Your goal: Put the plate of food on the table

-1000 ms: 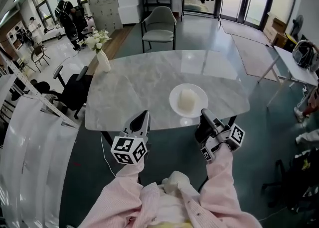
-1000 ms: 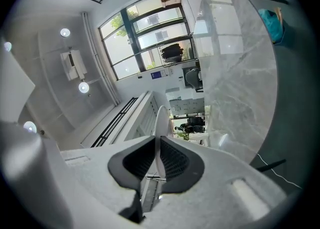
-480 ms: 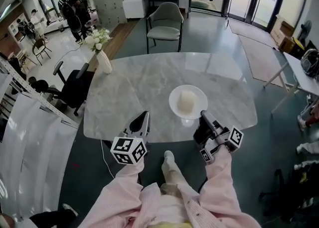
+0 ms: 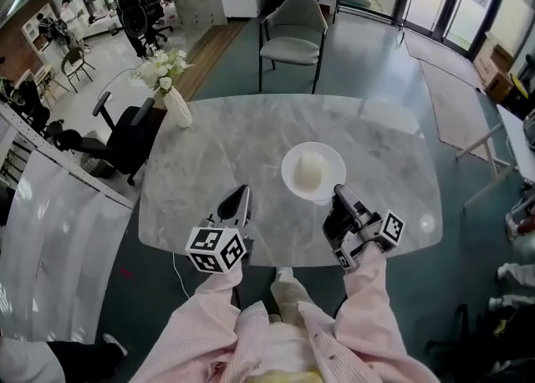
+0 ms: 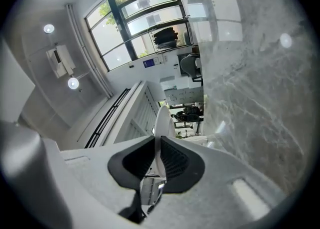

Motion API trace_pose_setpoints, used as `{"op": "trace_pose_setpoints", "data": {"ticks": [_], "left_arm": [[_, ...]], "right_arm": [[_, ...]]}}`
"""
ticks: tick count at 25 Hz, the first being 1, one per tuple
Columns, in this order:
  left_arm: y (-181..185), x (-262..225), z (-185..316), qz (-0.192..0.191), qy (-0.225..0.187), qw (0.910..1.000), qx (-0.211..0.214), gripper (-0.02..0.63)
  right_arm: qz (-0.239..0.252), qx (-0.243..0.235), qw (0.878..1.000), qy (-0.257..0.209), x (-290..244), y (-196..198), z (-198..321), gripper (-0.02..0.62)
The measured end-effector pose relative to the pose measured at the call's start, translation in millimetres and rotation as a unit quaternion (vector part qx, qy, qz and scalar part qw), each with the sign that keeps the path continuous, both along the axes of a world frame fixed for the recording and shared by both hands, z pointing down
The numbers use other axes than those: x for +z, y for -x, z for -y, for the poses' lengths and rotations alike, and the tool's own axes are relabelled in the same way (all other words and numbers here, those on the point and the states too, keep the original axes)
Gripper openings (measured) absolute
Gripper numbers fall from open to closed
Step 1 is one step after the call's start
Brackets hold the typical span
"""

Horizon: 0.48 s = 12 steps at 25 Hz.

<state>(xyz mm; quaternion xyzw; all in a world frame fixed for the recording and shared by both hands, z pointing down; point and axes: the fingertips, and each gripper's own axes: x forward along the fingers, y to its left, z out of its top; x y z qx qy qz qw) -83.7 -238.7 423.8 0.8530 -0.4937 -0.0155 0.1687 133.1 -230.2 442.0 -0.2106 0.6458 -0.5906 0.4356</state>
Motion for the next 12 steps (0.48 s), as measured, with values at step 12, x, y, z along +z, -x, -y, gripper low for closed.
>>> {"op": "trace_pose_setpoints", "data": {"ticks": [12], "left_arm": [[7,53,67,-0.002,0.063,0.9976,-0.028,-0.008]], "right_arm": [[-0.004,-0.052,0.999,0.013,49,22,88,0.028]]}}
